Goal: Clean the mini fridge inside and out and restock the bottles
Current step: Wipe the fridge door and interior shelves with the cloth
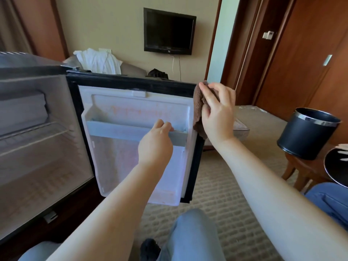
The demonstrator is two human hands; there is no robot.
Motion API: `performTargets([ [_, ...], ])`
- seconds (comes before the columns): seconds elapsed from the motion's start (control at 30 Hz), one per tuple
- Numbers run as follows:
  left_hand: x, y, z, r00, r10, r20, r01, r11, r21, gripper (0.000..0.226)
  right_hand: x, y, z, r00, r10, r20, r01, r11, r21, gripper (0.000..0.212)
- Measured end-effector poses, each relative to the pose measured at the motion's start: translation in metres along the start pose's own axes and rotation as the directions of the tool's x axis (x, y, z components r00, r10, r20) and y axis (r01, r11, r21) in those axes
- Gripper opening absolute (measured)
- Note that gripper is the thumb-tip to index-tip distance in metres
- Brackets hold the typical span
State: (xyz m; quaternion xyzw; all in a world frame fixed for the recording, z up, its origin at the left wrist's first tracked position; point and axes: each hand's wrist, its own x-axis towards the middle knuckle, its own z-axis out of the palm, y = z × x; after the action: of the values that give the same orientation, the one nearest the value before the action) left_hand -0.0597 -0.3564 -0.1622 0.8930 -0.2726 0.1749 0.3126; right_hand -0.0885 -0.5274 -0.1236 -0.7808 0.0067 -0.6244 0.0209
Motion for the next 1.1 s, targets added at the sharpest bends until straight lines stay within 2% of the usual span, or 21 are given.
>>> performTargets([
  [0.1,0.001,-0.001,-0.003,0.999,0.003,0.034,-0.003,1.0,0.001,0.037,-0.037,0.002,0.001,0.998,-0.024,0.06,0.024,1.0,-0.008,0.048],
  [0.2,0.004,-0.002,-0.002,0.999,0.023,0.03,-0.023,1.0,0.001,0.034,-0.075,0.006,-0.006,0.987,0.039,0.158,-0.046,0.998,0.042,0.054],
  [0.27,0.004,-0.003,-0.004,1.0,0.022,-0.006,-0.022,1.0,-0.014,0.031,-0.064,0.008,-0.012,0.992,0.045,0.119,-0.055,0.995,0.079,0.051],
  [0.33,0.001,-0.003,-0.005,0.999,0.015,-0.032,-0.016,0.999,-0.028,0.028,-0.038,0.006,-0.019,0.999,0.036,0.021,-0.037,0.995,0.094,0.047],
  [0.43,-0.004,-0.006,-0.006,1.0,0.018,-0.021,-0.018,1.0,-0.022,0.03,-0.012,0.006,-0.017,0.997,0.053,-0.049,-0.05,0.997,0.056,0.048],
  [0.5,-0.001,-0.005,-0.006,1.0,0.016,0.013,-0.016,1.0,-0.008,0.032,-0.019,0.003,-0.013,0.998,0.061,-0.006,-0.061,0.998,0.004,0.049],
  [0.63,0.009,0.002,-0.008,0.999,0.007,0.036,-0.007,1.0,-0.002,0.031,-0.04,0.01,-0.017,0.988,0.002,0.153,0.007,0.998,-0.06,0.049],
  [0.8,0.011,0.0,-0.005,1.0,0.011,0.026,-0.011,1.0,0.005,0.027,-0.02,0.006,-0.018,0.981,0.182,0.068,-0.182,0.983,-0.009,0.047],
  [0.93,0.016,0.004,-0.006,0.999,-0.009,0.044,0.009,1.0,-0.003,0.026,-0.032,0.003,-0.019,0.967,0.068,0.245,-0.045,0.994,-0.095,0.05],
  [1.1,0.012,-0.001,-0.004,1.0,0.01,0.02,-0.009,1.0,-0.029,0.027,-0.026,0.001,-0.022,0.975,0.039,0.22,0.001,0.984,-0.177,0.05],
])
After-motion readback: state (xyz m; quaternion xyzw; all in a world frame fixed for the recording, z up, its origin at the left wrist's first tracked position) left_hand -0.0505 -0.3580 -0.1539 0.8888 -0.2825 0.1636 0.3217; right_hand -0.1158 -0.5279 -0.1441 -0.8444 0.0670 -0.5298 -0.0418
